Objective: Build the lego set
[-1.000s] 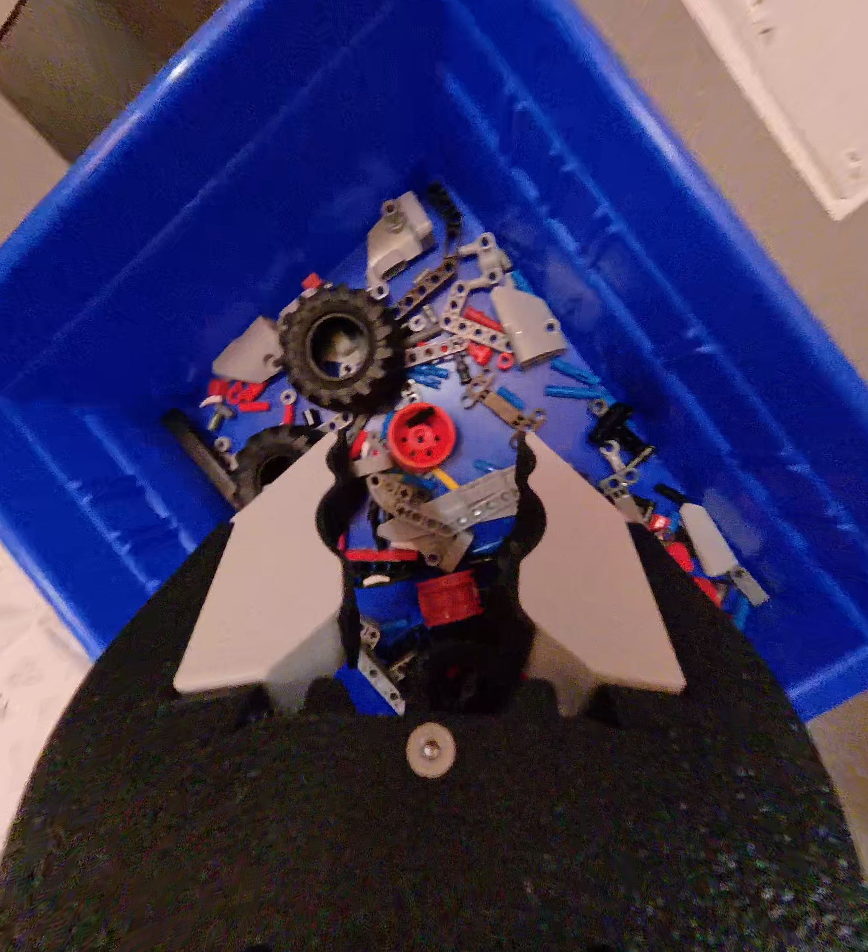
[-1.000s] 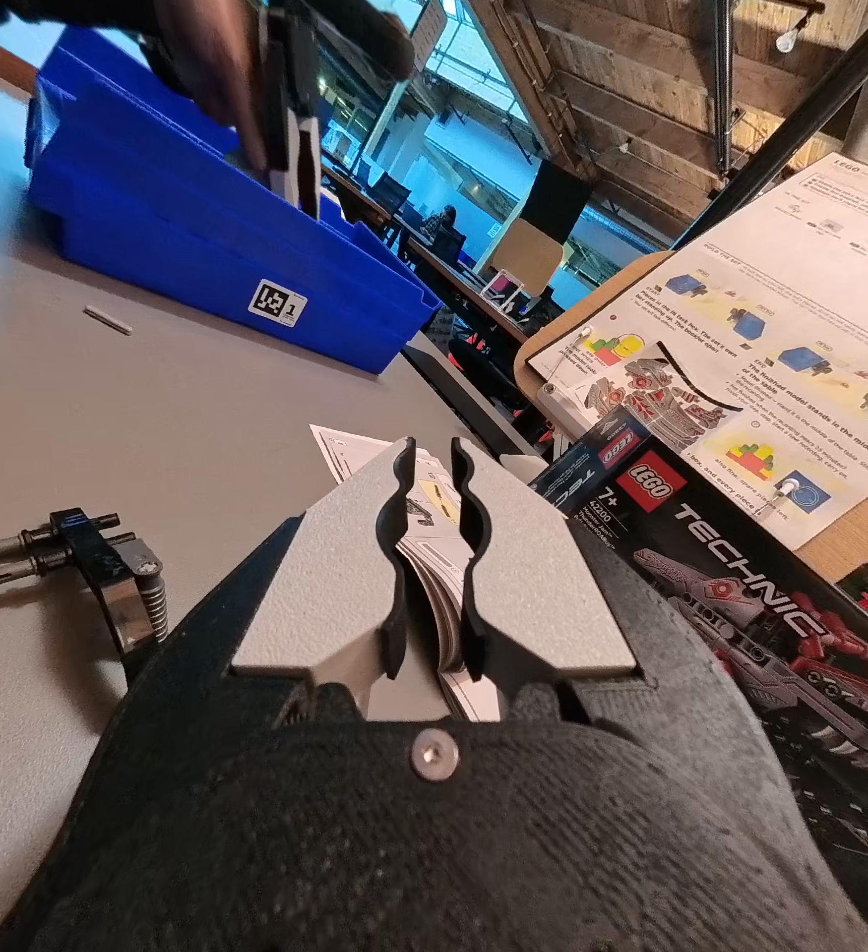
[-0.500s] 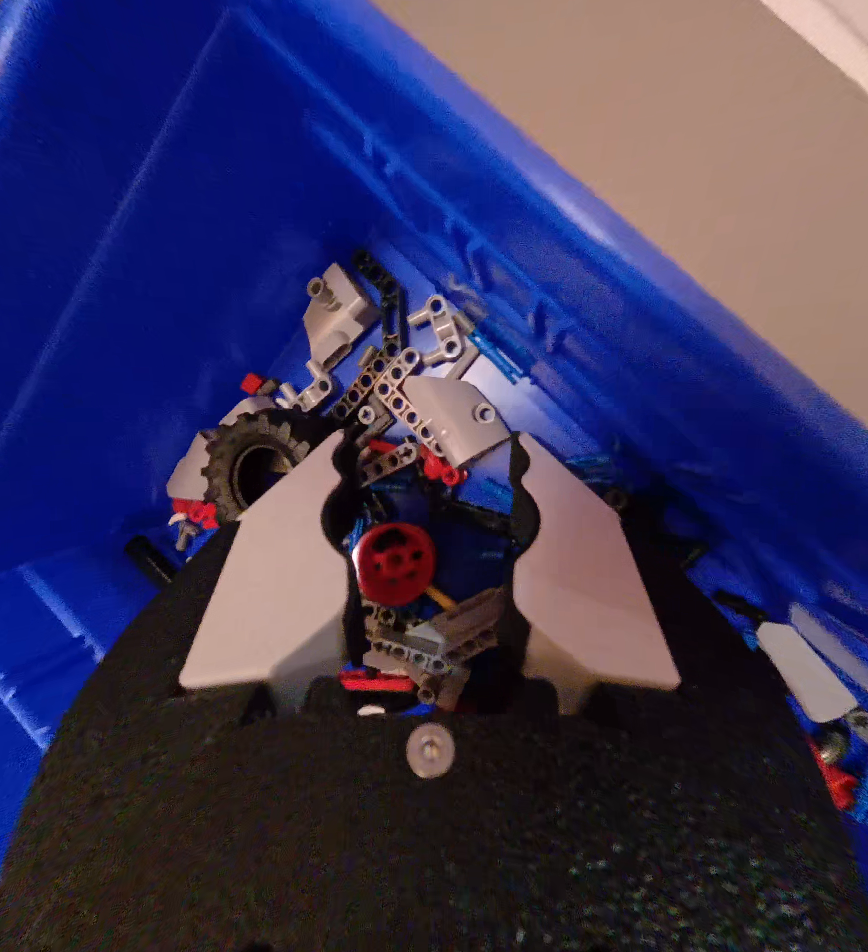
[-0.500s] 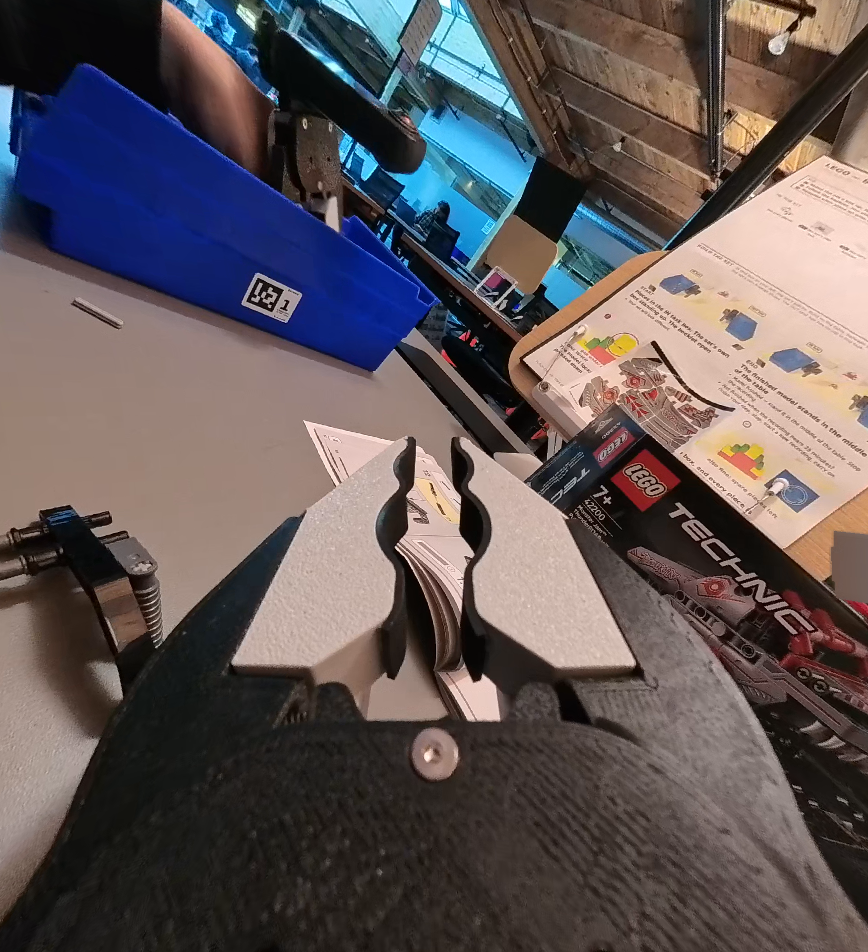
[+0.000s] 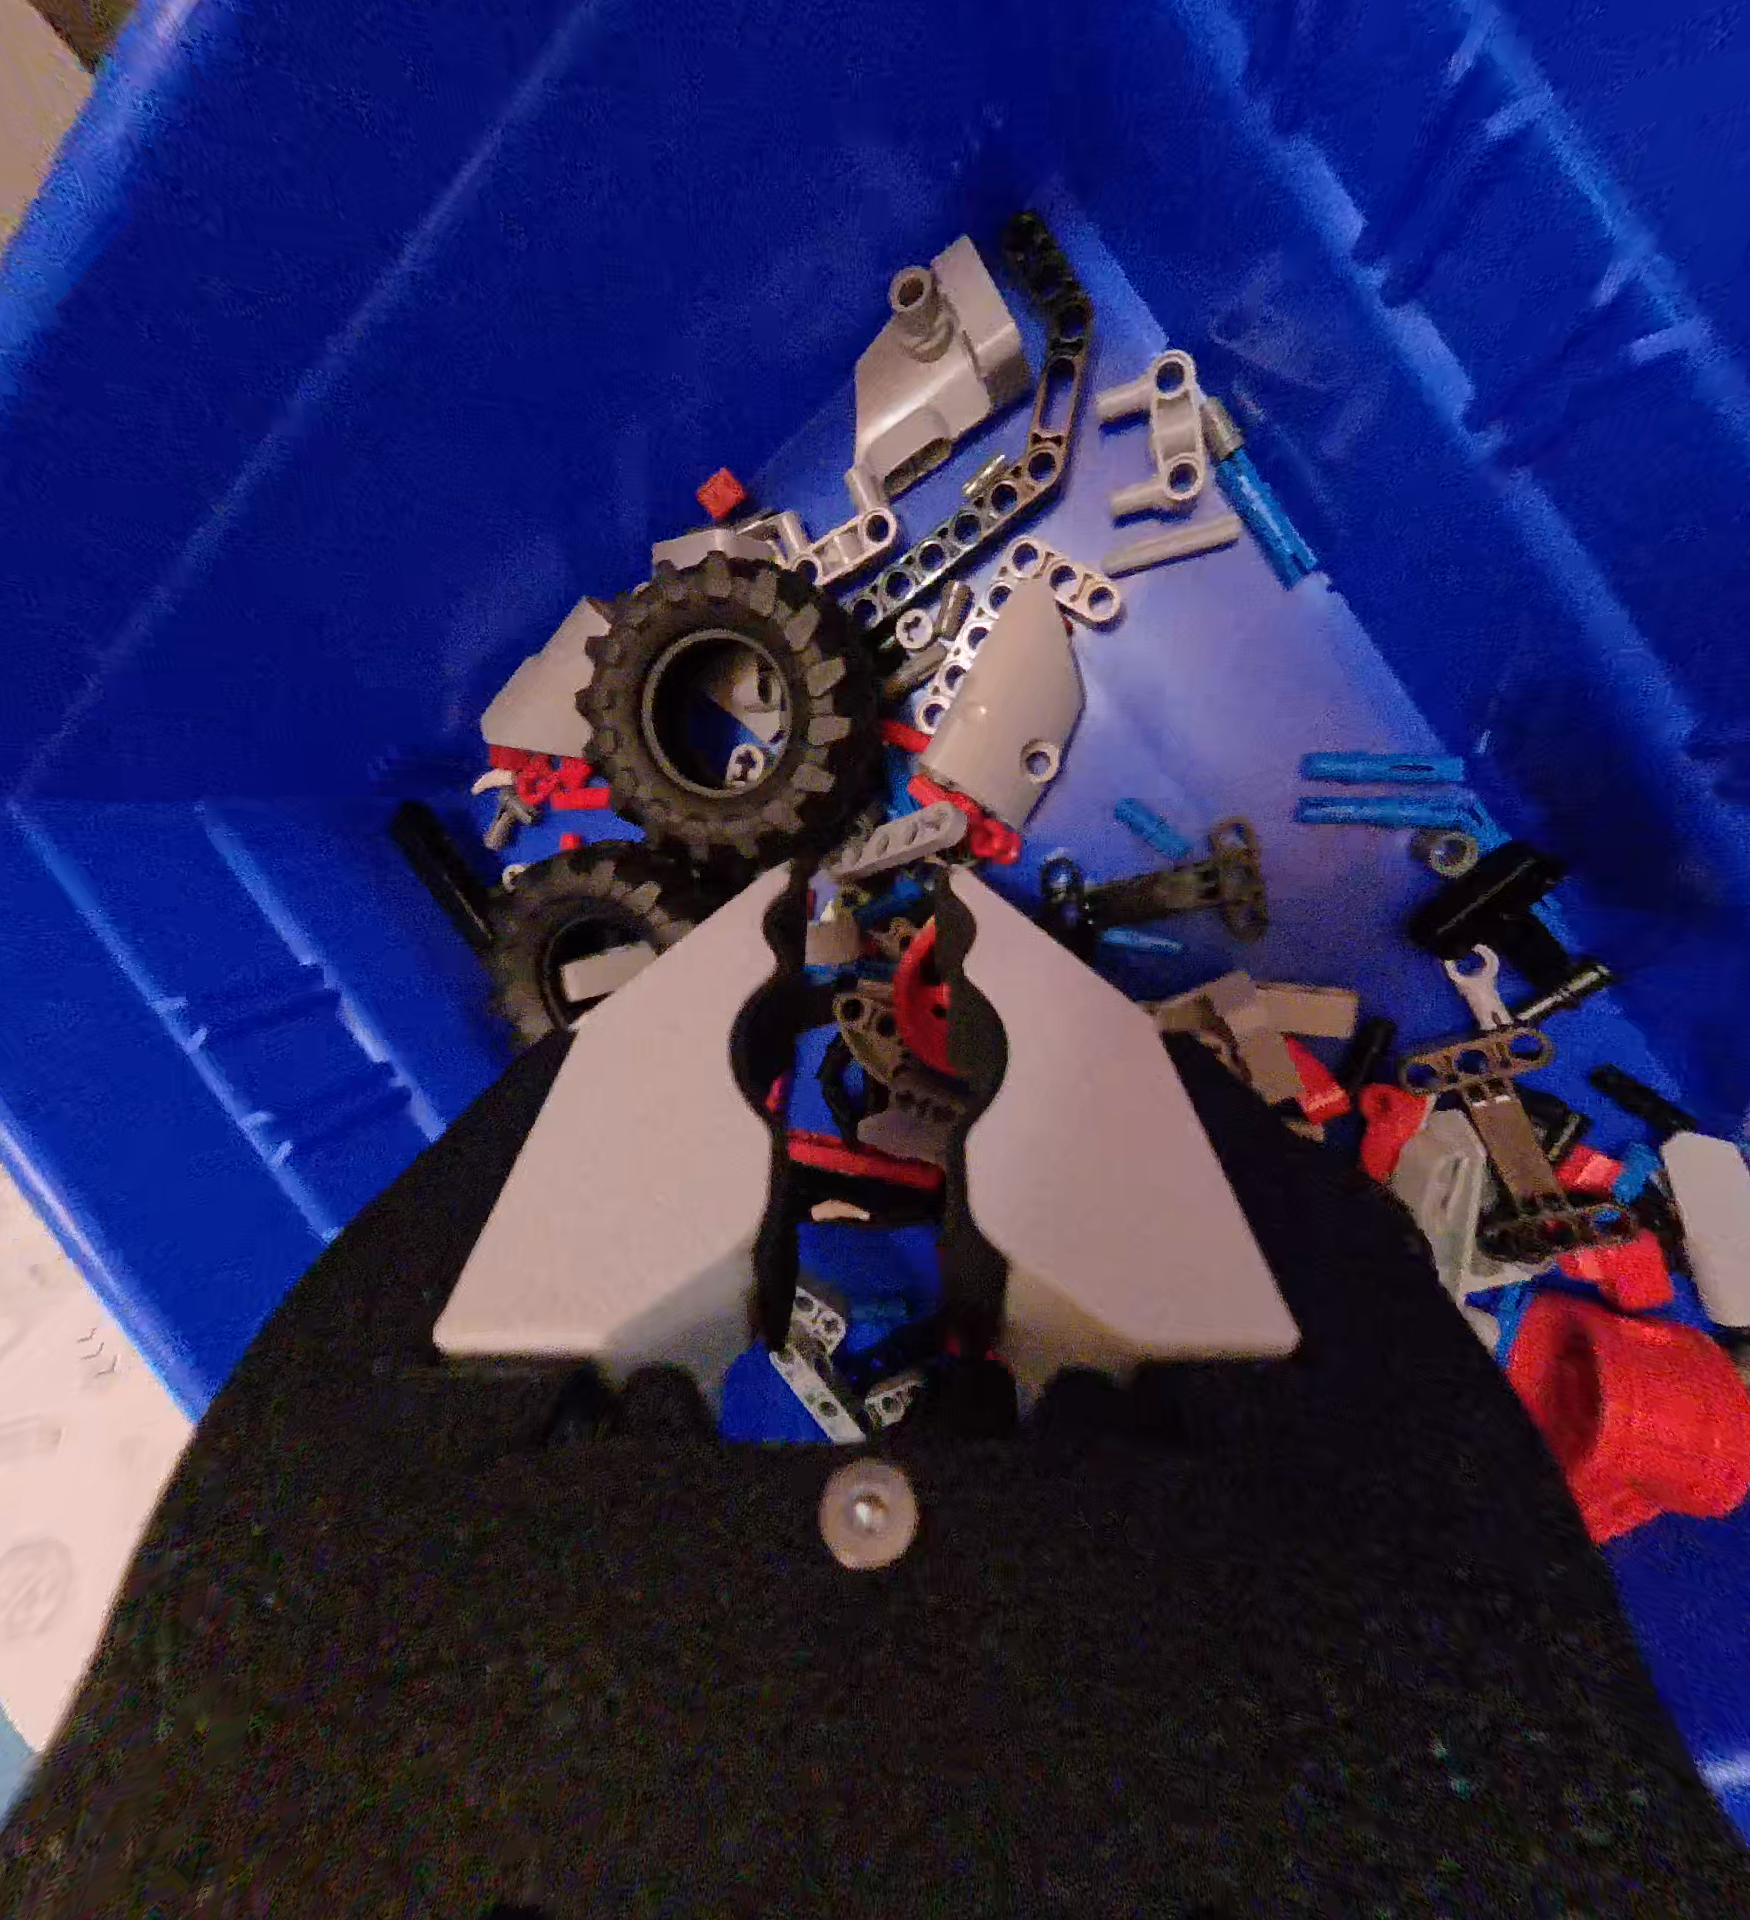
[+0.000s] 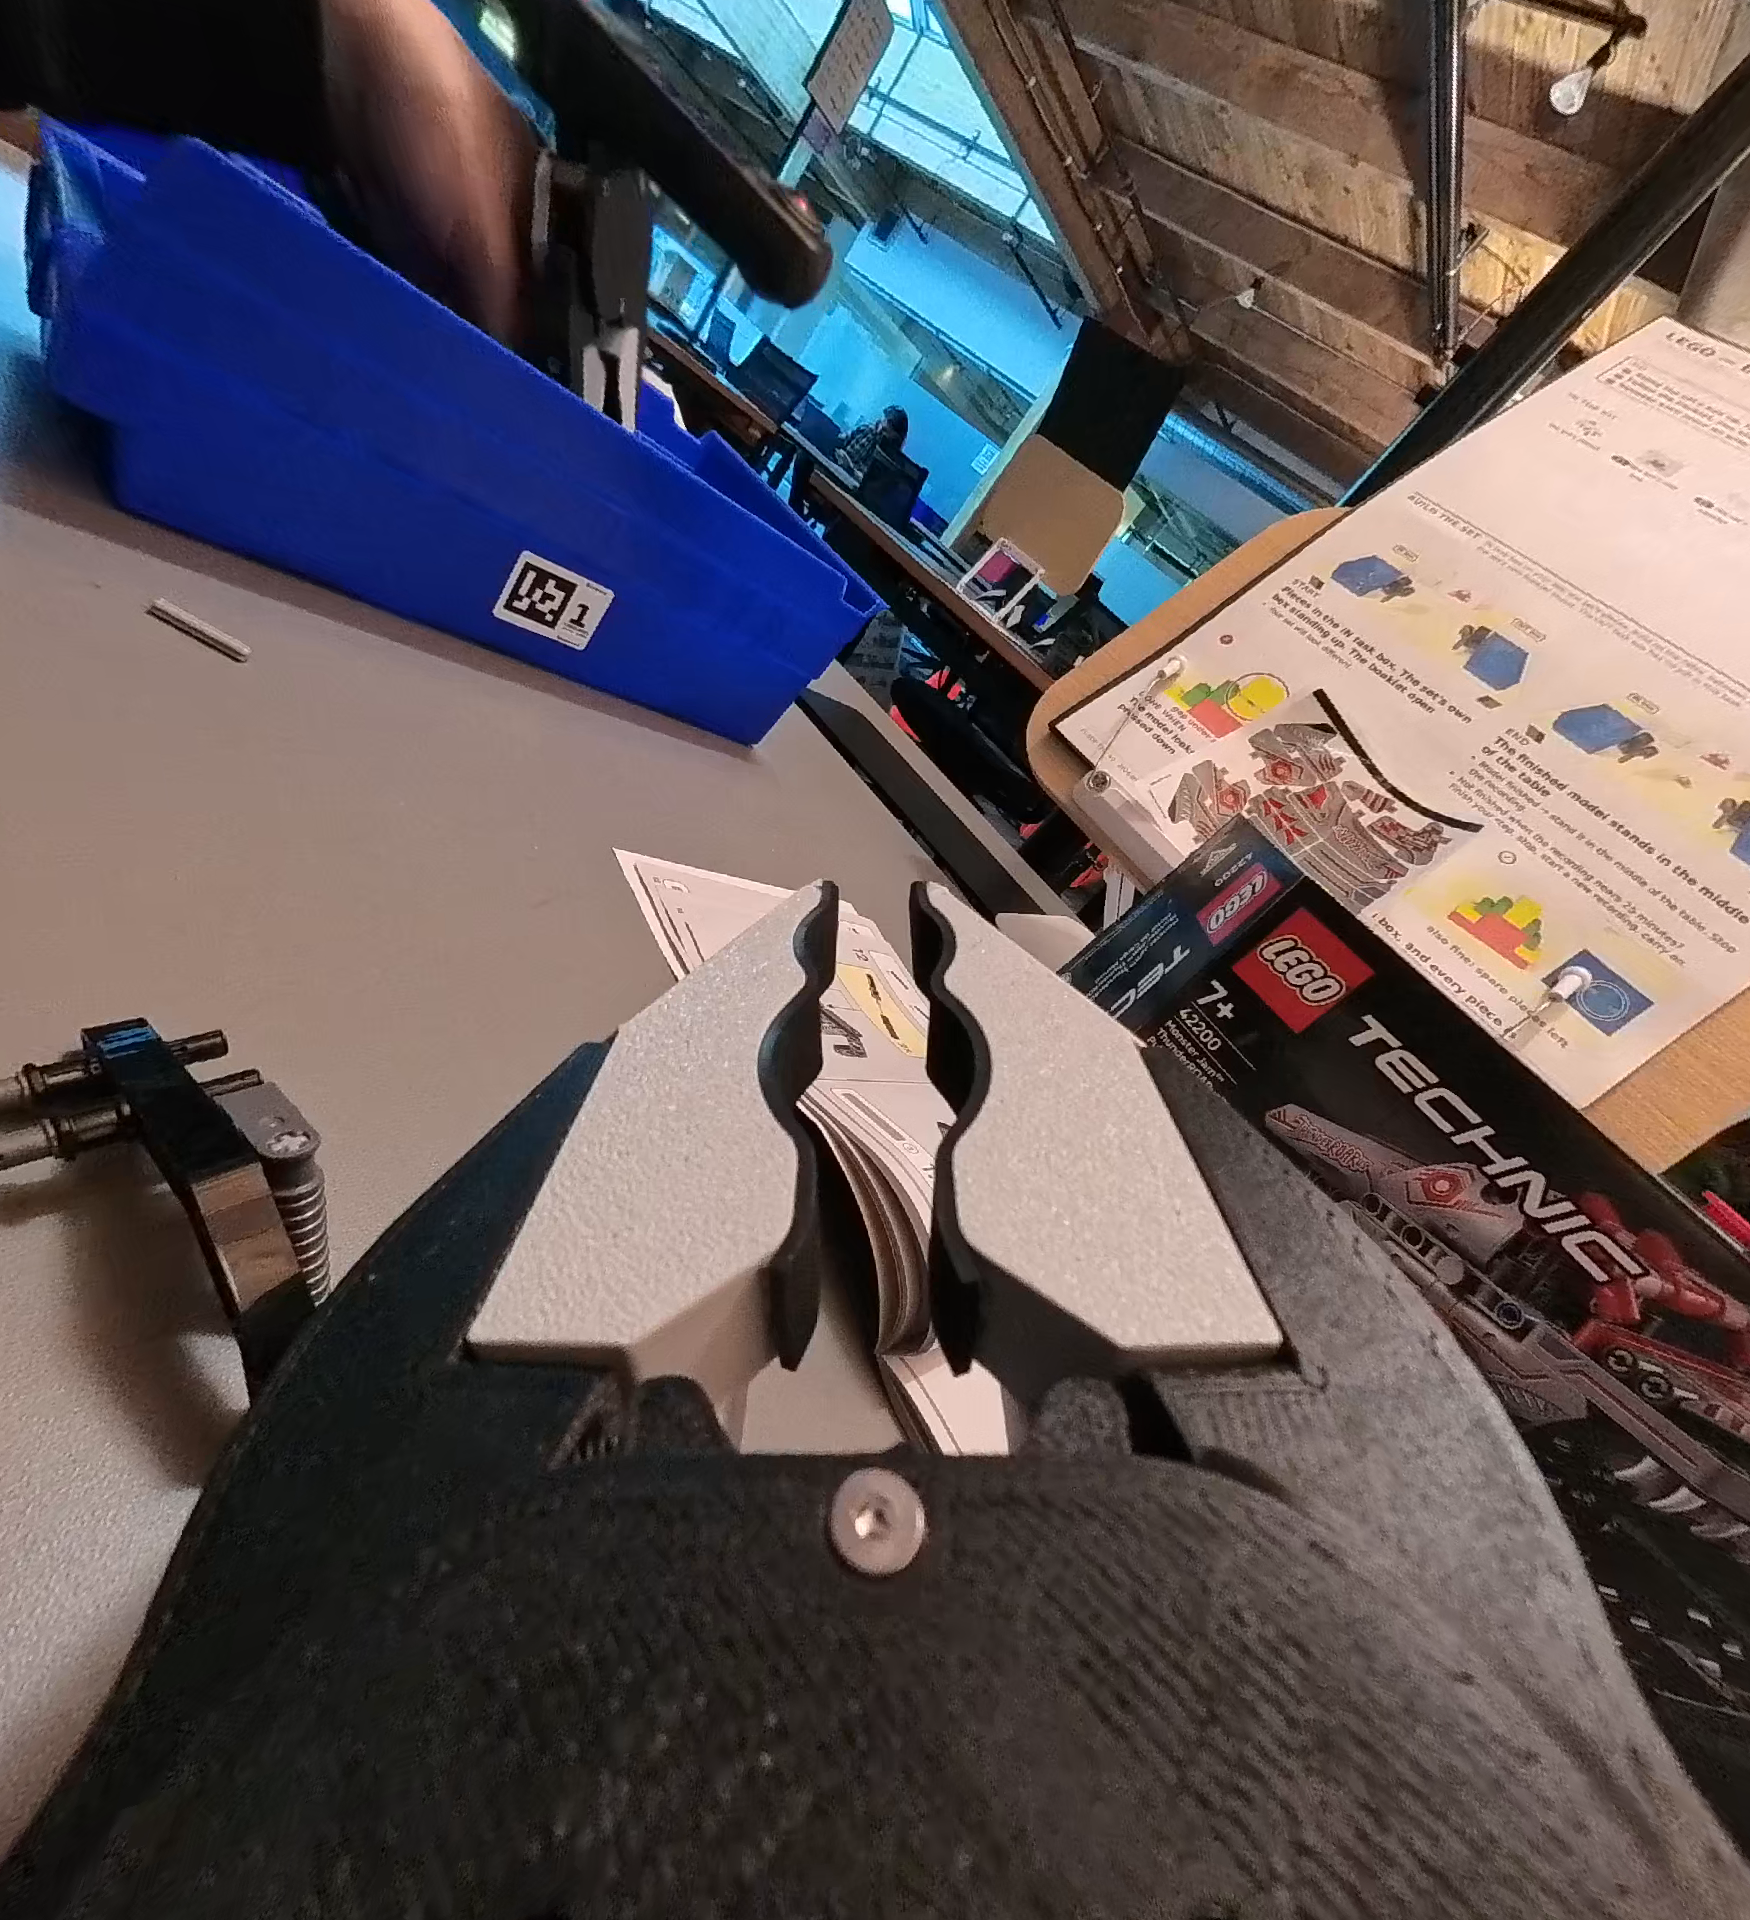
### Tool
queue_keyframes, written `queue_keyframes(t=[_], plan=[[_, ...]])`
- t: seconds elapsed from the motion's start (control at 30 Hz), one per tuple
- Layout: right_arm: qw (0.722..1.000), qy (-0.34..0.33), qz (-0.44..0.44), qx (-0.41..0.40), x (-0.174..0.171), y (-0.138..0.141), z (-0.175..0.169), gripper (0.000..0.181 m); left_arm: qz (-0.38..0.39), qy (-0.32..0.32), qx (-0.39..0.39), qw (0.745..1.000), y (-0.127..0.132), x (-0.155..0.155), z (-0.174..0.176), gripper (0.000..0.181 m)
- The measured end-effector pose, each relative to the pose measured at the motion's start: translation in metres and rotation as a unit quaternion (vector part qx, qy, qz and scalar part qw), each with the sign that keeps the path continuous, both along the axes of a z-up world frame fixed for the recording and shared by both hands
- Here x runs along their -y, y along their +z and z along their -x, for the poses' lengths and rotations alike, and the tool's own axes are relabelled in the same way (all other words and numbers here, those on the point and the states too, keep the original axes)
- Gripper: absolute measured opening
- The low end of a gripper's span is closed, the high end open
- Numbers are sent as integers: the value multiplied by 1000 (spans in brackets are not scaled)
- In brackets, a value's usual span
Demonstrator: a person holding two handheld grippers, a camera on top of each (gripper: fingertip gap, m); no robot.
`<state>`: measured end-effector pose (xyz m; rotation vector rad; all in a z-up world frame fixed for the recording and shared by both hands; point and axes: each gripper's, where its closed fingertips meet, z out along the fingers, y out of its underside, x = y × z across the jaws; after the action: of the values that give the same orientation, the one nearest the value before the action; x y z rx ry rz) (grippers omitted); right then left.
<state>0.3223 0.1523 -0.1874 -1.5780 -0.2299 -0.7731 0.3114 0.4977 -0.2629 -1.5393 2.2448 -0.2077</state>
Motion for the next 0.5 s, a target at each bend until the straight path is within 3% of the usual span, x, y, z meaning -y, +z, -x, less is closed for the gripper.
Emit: queue_keyframes(t=[0.17,0.3,0.4,0.5], plan=[[1000,1,2,1,0,-1,0,11,-2,24,11,1000,12,-13,5,23],[1000,1,2,0,0,0,0,11,25,14,31,999,18,-5,0,27],[1000,1,3,0,-1,-1,0,11,75,-110,95,987,27,37,-19,36],[1000,3,3,-2,-1,-1,0,11,63,-231,129,962,21,64,-25,43]])
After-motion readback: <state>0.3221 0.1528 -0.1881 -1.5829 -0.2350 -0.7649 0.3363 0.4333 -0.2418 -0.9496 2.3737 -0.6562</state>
